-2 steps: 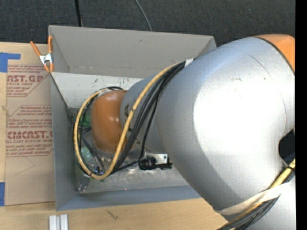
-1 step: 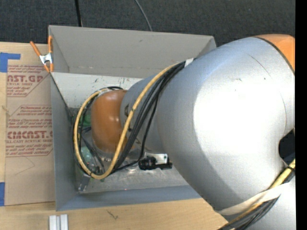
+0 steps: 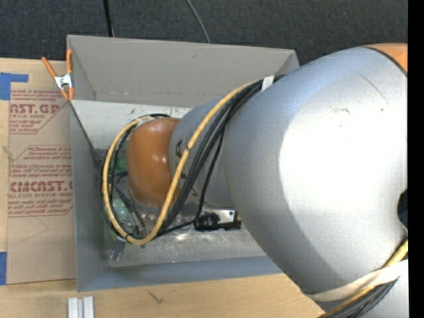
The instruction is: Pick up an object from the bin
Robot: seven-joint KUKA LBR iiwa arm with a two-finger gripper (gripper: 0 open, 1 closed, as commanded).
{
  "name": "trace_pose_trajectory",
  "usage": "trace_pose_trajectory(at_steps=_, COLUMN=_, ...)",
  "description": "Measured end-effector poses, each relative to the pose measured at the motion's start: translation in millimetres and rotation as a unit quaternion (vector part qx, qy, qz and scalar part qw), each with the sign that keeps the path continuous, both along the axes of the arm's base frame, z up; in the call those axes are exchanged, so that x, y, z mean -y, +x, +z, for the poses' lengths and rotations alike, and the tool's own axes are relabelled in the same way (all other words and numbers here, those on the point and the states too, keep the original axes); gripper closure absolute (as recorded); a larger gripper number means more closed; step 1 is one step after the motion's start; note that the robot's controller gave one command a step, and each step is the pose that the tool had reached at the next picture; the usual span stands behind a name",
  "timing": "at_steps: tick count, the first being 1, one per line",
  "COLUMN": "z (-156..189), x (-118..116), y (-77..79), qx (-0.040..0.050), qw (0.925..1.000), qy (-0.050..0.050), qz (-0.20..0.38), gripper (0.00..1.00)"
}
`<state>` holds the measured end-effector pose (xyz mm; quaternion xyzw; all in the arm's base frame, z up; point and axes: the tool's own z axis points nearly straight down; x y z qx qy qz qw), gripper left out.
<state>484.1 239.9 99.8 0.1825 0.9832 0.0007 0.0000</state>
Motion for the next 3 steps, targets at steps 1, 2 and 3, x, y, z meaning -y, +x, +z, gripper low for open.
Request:
trace_pose_trajectory(at_steps=1, z=37, x=0, y=0.2, qx=0.0004, qw=1.0, qy=0.0, qz=0.0, gripper=1.0)
trace_pose_trajectory(at_steps=2, z=58, x=-1, y=0.4, qx=0.0004, qw=1.0, qy=0.0, qz=0.001, gripper=1.0)
trace_pose_trajectory(at_steps=3, z=101, x=-2, y=0.9, qx=0.0012, qw=1.0, qy=0.0, qz=0.002, gripper=1.0)
